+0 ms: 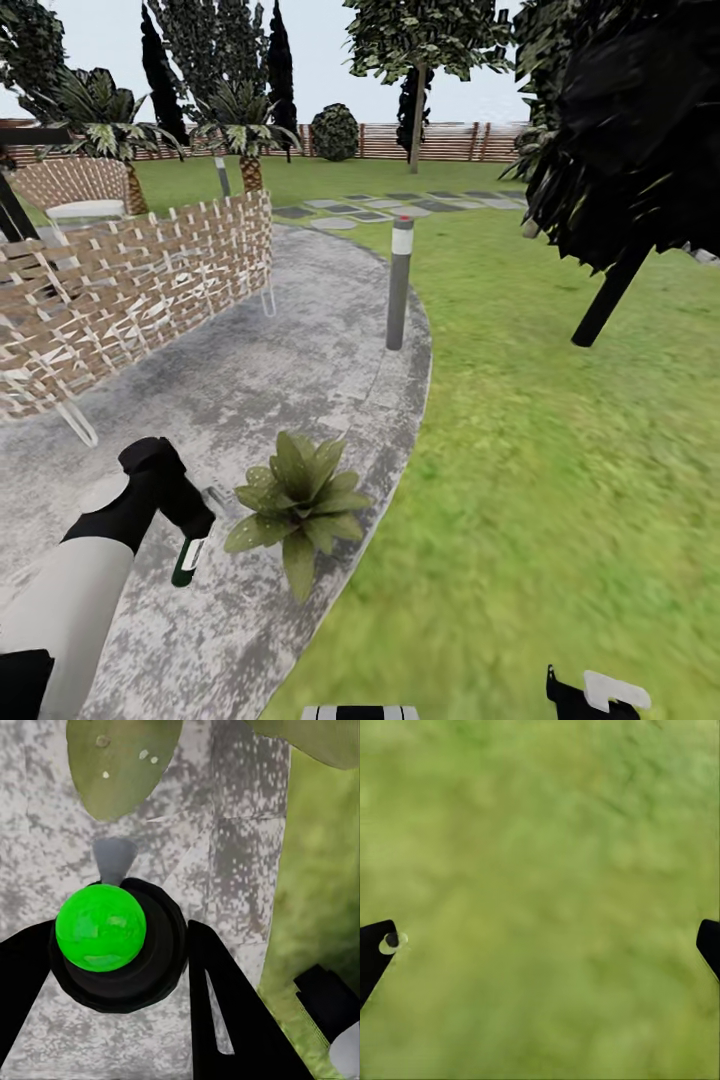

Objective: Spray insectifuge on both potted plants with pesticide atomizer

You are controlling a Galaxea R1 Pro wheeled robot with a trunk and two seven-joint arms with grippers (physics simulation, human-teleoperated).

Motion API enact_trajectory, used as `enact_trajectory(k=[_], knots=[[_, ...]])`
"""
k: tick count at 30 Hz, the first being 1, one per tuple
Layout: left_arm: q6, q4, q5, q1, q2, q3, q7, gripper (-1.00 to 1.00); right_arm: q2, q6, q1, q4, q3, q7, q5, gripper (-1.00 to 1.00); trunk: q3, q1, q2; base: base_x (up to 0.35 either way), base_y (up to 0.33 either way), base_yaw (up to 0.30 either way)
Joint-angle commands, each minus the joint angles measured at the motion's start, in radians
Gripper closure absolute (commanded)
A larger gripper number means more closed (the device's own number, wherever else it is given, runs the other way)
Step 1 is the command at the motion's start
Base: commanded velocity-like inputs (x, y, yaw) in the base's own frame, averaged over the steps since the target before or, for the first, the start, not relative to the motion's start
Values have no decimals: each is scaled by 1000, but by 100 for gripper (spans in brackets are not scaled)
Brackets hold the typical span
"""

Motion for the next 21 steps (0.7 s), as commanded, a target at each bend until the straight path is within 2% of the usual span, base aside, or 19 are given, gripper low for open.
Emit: enact_trajectory(k=[1,2,3,5,8,13,18,21], knots=[[11,0,-36,-15,-2,2,-35,100,0,-3,-1,2,-5,-7,11,-100,-1,0,0,242,-192,277],[10,0,-64,-32,-1,2,-77,100,0,-3,-1,2,-5,-7,11,-100,-1,0,0,243,-192,277],[10,0,-117,-56,-1,2,-96,100,0,-3,-1,2,-5,-7,11,-100,-1,0,0,244,-191,277],[9,-1,-202,-68,-5,0,-96,100,0,-3,-1,2,-5,-7,11,-100,-1,0,0,243,-194,152],[8,-1,-251,-72,-18,-5,-96,100,-1,-3,-1,2,-5,-7,11,-100,-1,0,0,229,-202,42],[8,-1,-263,-73,-35,-11,-96,100,-4,-2,-1,0,-6,-7,11,-100,-1,0,0,40,-262,3],[8,-1,-265,-74,-35,-14,-96,100,-4,-3,-1,1,-6,-7,11,-100,-1,0,0,-144,-271,3],[8,-1,-267,-84,-32,-14,-96,100,-3,-3,-1,1,-5,-7,11,-100,-1,0,0,-145,-270,178]])
